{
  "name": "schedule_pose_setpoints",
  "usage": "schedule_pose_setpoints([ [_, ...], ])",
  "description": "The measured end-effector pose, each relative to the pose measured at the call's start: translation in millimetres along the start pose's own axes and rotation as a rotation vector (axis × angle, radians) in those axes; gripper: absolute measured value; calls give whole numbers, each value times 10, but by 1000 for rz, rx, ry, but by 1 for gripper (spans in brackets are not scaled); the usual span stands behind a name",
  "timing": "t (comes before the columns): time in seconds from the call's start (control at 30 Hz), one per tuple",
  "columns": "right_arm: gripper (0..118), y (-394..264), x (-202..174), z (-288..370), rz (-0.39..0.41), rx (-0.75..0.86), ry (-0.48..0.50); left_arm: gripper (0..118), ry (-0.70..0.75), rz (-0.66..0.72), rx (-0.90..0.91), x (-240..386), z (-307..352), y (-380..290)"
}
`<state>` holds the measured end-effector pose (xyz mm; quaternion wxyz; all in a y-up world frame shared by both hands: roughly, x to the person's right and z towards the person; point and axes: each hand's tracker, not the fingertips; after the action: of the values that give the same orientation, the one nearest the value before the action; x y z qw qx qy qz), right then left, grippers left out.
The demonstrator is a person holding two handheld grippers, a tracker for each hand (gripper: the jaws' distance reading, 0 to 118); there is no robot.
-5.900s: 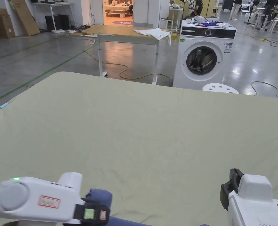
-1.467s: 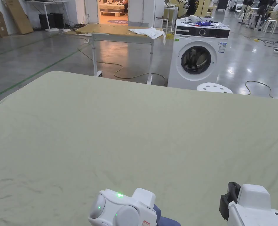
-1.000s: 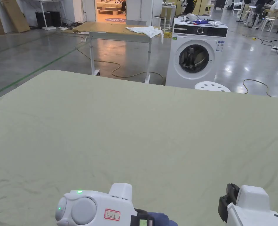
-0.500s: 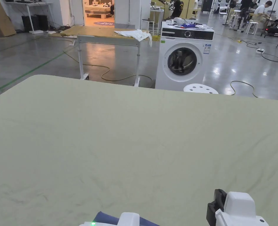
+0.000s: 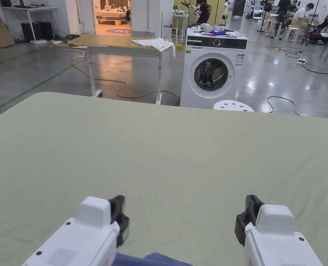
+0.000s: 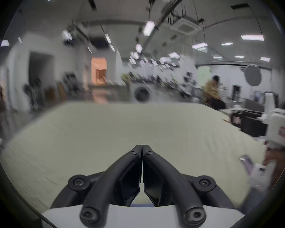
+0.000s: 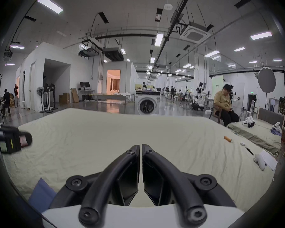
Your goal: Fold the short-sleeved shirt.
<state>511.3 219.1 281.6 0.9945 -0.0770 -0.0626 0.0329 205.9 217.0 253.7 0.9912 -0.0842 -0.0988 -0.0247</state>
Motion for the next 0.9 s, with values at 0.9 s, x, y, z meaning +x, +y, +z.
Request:
schedule_pose_setpoints([
  [0.9, 2, -1227, -1005, 438, 87, -417, 287, 3, 151, 103, 12, -811, 327, -225],
])
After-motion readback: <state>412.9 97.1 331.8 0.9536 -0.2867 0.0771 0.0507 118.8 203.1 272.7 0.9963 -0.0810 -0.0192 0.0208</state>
